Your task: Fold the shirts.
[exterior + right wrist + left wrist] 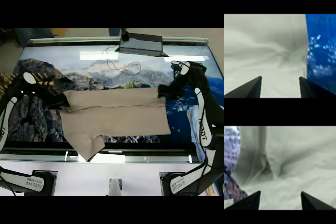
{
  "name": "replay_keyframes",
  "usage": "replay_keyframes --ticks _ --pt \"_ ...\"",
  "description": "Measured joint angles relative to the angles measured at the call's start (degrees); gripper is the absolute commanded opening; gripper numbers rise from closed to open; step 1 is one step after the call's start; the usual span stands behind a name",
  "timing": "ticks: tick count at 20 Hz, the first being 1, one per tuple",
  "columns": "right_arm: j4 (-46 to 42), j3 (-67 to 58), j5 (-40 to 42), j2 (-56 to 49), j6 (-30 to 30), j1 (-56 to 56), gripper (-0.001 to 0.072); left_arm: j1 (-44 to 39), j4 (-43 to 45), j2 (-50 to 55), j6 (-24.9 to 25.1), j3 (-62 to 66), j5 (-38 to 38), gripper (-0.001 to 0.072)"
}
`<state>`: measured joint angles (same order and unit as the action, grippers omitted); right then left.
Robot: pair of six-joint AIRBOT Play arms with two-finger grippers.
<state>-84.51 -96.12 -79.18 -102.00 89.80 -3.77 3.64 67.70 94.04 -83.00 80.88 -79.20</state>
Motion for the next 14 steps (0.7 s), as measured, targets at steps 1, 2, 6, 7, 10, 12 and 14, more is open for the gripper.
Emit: replay_keyframes --ticks 1,2,6,7,10,12,14 --pt "-0.6 0.1 -2.0 0.9 -0.2 -0.8 0.0490 0.7 0.0 -1.3 0.2 -0.6 -1.9 0.0600" --pt "-1.0 0.6 -3.9 1.7 -0.3 -1.9 0.0490 1.5 0.0 -2.9 0.5 -2.1 -3.5 0.0600" --pt "1.7 7.1 -10.4 5.2 -0.9 -5.5 0.0489 4.2 -0.2 -12.9 2.4 -18.7 -4.7 0.0599" --pt "2.1 9.3 -11.0 6.3 -1.0 -5.9 0.0489 4.6 -0.7 -15.5 2.7 -24.0 -3.8 0.0598" --pt "3.5 15.6 -10.8 9.4 -1.4 -6.6 0.0488 5.2 -5.4 -22.6 4.6 -39.2 -0.3 0.0598" --pt "4.0 18.2 -10.8 10.7 -1.6 -6.9 0.0488 5.4 -9.6 -25.4 5.6 -46.0 3.0 0.0598" --pt "4.2 19.5 -10.9 11.5 -1.6 -7.0 0.0488 5.5 -13.1 -26.9 6.2 -50.1 6.2 0.0598"
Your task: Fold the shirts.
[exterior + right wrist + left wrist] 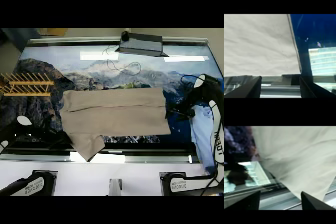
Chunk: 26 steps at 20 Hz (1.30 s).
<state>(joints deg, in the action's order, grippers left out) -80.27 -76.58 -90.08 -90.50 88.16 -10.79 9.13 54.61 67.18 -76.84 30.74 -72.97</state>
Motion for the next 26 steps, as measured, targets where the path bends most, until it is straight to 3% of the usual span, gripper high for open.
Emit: replay_keyframes --ticks 5,6,7,8,9,10,11,13,26 --pt "0.3 1.4 -0.2 0.6 -0.1 0.0 0.0498 -0.1 -4.5 -0.9 0.3 -3.7 4.0 0.0598" --pt "0.3 1.8 -0.3 0.7 0.0 0.0 0.0554 -0.5 -5.0 -0.8 0.3 -4.0 4.6 0.0597" --pt "0.2 2.7 -0.4 0.7 0.0 -0.1 0.0562 -1.0 -5.4 -0.6 0.1 -4.1 5.1 0.0567" --pt "0.0 3.7 -0.4 0.7 -0.2 -0.1 0.0563 -1.7 -5.8 -0.3 -0.1 -4.3 5.9 0.0447" --pt "-0.7 5.2 -0.4 0.8 -0.2 -0.1 0.0563 -2.6 -5.8 0.0 -0.2 -4.5 6.9 0.0437" --pt "-1.2 6.6 -0.1 0.7 -0.3 -0.1 0.0563 -3.6 -5.9 0.2 -0.6 -4.5 7.7 0.0343" --pt "-1.6 8.1 0.2 0.8 -0.3 -0.2 0.0563 -4.7 -6.2 0.5 -1.0 -4.6 9.0 0.0181" --pt "-2.1 10.5 1.5 0.7 -0.4 -0.2 0.0562 -6.3 -5.7 0.7 -1.6 -4.7 11.1 0.0035" --pt "-2.5 13.6 9.4 -0.8 1.1 -0.1 0.0492 -8.3 -6.1 0.9 0.0 -4.7 11.2 0.0035"
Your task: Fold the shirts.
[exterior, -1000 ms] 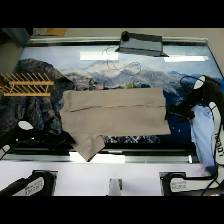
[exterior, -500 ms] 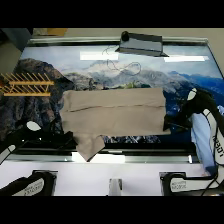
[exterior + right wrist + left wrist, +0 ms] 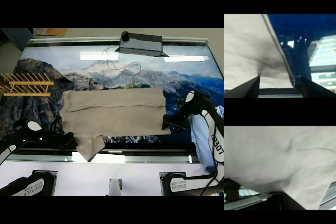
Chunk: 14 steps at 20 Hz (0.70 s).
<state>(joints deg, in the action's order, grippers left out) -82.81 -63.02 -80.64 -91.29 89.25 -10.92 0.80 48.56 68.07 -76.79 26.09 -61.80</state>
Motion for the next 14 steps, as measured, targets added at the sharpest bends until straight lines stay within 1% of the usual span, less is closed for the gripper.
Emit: replay_keyframes --ticks 2,3,5,7,10,11,13,14 --pt "0.8 -0.1 -0.8 -0.9 0.4 0.0 0.0482 0.0 0.0 0.0 0.0 0.0 0.0 0.0034" --pt "1.2 -0.1 -0.9 -1.3 0.5 0.0 0.0461 0.0 0.0 0.0 0.0 0.0 0.0 0.0034" --pt "3.8 0.0 -1.9 -2.3 0.6 0.0 0.0043 0.0 0.0 0.0 0.1 0.0 0.0 0.0034" --pt "6.9 0.1 -0.3 -2.7 0.2 0.1 0.0044 -0.1 0.1 0.0 0.1 0.3 0.0 0.0033" --pt "7.3 -0.6 1.0 -2.1 -1.4 0.1 0.0042 0.1 2.1 -0.6 0.7 3.3 0.9 0.0032" --pt "7.1 -1.5 3.3 -1.4 -2.1 0.2 0.0042 0.4 1.8 -1.0 0.8 5.5 0.4 0.0031" --pt "6.7 -4.0 1.6 0.0 -2.8 0.0 0.0042 0.8 2.1 -1.6 1.0 11.2 -1.8 0.0030" --pt "7.2 -5.7 2.1 0.5 -3.1 0.1 0.0042 1.1 2.5 -1.7 0.9 14.4 -2.4 0.0030"
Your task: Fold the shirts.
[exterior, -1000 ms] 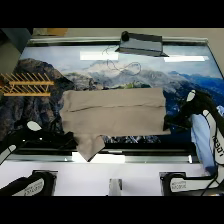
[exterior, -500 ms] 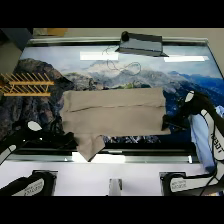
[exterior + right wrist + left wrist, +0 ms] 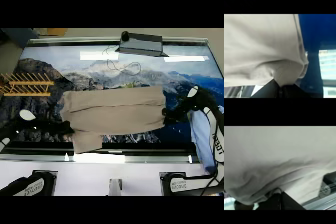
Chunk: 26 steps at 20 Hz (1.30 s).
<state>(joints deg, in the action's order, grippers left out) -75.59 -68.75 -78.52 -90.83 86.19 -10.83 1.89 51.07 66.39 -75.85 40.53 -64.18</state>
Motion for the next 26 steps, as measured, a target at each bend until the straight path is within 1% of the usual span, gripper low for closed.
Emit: replay_keyframes --ticks 2,3,6,9,11,13,14,15,16,18,20,21,22,24,26 --pt "0.5 -3.6 1.1 0.7 -0.2 0.5 0.0042 0.3 1.6 0.7 -1.6 7.3 0.0 0.0030" --pt "0.4 -5.3 3.4 0.8 -0.2 1.0 0.0042 0.3 2.8 1.5 -2.5 10.6 0.0 0.0030" --pt "0.5 -8.8 12.9 1.0 1.9 3.3 0.0042 0.6 5.2 6.0 -4.8 19.7 0.3 0.0031" --pt "0.1 -11.7 22.4 -1.0 4.1 5.2 0.0043 0.5 6.2 12.7 -6.4 27.8 0.6 0.0031" --pt "0.0 -13.9 25.7 -3.7 5.7 5.8 0.0043 0.6 6.6 17.6 -7.6 32.7 0.6 0.0032" --pt "-0.3 -15.5 27.3 -6.7 7.7 6.1 0.0048 0.5 6.8 22.2 -9.0 36.5 0.6 0.0035" --pt "-0.2 -15.9 27.6 -8.0 8.5 6.2 0.0171 0.5 7.0 24.3 -9.7 37.9 0.6 0.0113" --pt "0.2 -16.3 27.7 -9.2 9.3 6.3 0.0439 0.6 7.1 26.1 -10.7 38.9 0.5 0.0396" --pt "0.9 -16.5 27.7 -10.2 9.6 6.3 0.0685 0.6 7.1 27.8 -11.6 39.7 0.4 0.0699" --pt "2.4 -17.0 27.4 -11.2 10.2 6.3 0.0695 0.6 6.5 29.8 -12.9 40.7 -0.7 0.0666" --pt "3.5 -17.4 26.9 -11.0 9.6 5.4 0.0695 0.9 6.0 30.6 -13.5 42.2 -2.6 0.0666" --pt "3.1 -17.6 26.8 -10.8 9.3 4.5 0.0694 1.2 5.9 30.7 -13.6 43.2 -4.1 0.0644" --pt "3.3 -17.7 26.6 -10.6 9.3 3.3 0.0694 1.4 5.7 30.6 -13.6 44.5 -5.2 0.0596" --pt "3.7 -17.8 25.6 -10.8 9.4 1.0 0.0695 1.3 5.6 29.4 -13.5 46.9 -7.8 0.0596" --pt "4.4 -17.9 24.6 -11.6 9.5 -0.3 0.0696 0.5 5.3 27.6 -13.3 49.2 -8.9 0.0596"
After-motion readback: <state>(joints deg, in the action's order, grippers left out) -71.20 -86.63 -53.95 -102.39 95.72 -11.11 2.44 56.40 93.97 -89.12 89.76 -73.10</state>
